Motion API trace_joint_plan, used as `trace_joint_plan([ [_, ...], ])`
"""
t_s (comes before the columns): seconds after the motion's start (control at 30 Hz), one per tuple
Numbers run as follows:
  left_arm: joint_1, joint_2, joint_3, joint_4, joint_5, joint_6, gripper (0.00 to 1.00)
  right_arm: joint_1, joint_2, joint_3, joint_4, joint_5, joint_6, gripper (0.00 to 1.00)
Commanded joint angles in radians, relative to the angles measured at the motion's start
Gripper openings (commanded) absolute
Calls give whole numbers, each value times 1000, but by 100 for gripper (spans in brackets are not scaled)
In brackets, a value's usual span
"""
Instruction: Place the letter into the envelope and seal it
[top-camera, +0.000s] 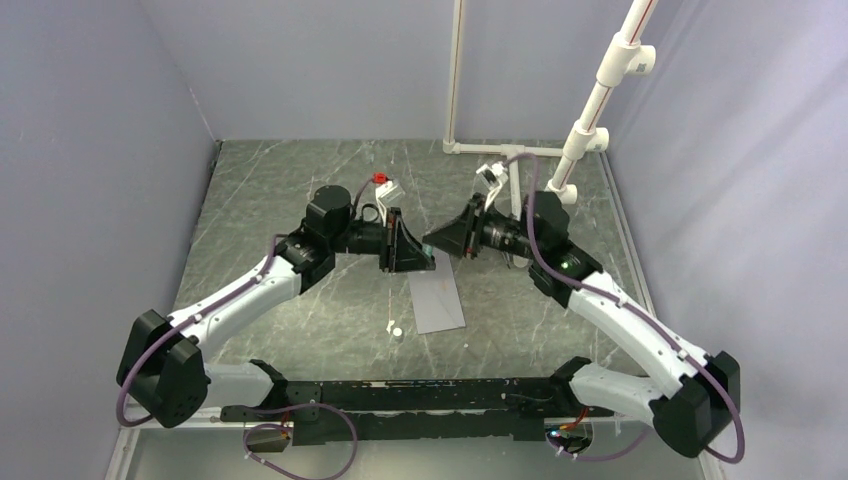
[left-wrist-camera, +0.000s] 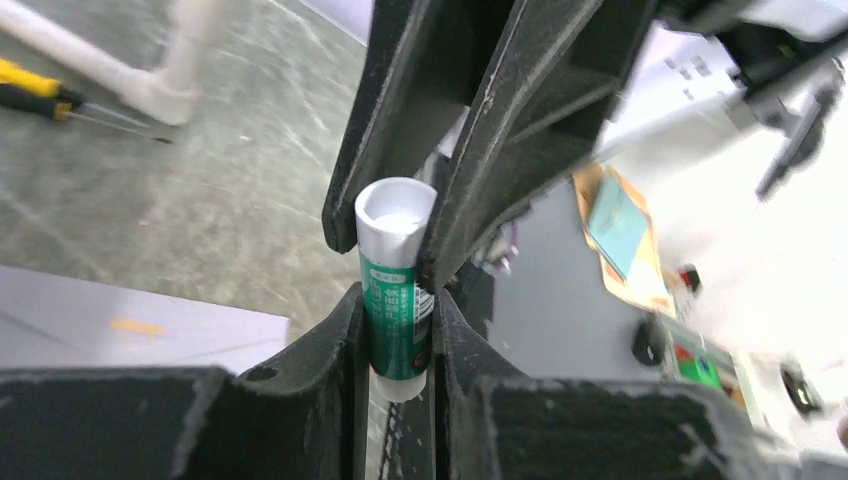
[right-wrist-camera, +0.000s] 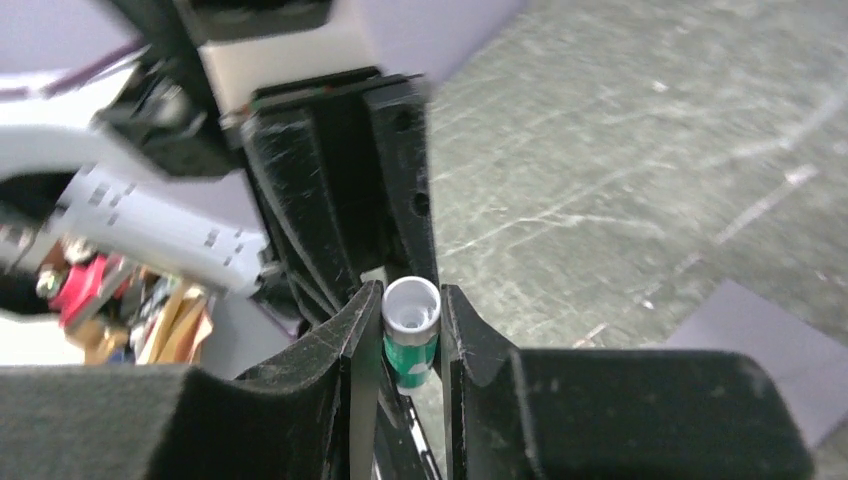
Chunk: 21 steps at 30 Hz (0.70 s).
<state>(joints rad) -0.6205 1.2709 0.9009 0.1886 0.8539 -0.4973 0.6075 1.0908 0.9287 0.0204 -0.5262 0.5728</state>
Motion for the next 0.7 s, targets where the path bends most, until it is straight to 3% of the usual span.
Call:
trace_joint_plan([
  [0.0,-8,-33,65,-59,232,71,3,2,-123,-99,404,-474,-125,0],
  [0.1,-10,-40,72,-76,309,99,2,0,-81,-9,261,-638,-217,0],
  [0.17,-11,-43,70,-47,380,96,2,1,-73,7,268,-732,-223,0],
  [0.27,-13,-54,61,6,435,82,2,1,-89,28,208,-761,-273,0],
  [0.37,-13,-65,74,-56,346,131,2,1,-102,60,105,-573,-291,4],
  [0.43,-13,-68,85,-105,205,148,2,1,-99,71,80,-364,-222,35],
  [0.47,-13,-69,87,-123,122,153,2,1,-94,76,63,-236,-180,46],
  [0.57,-13,-71,70,-110,-90,134,2,1,-59,96,-30,101,1,53],
  [0.67,-14,-70,36,-28,-141,86,2,30,-38,90,-26,209,139,56],
])
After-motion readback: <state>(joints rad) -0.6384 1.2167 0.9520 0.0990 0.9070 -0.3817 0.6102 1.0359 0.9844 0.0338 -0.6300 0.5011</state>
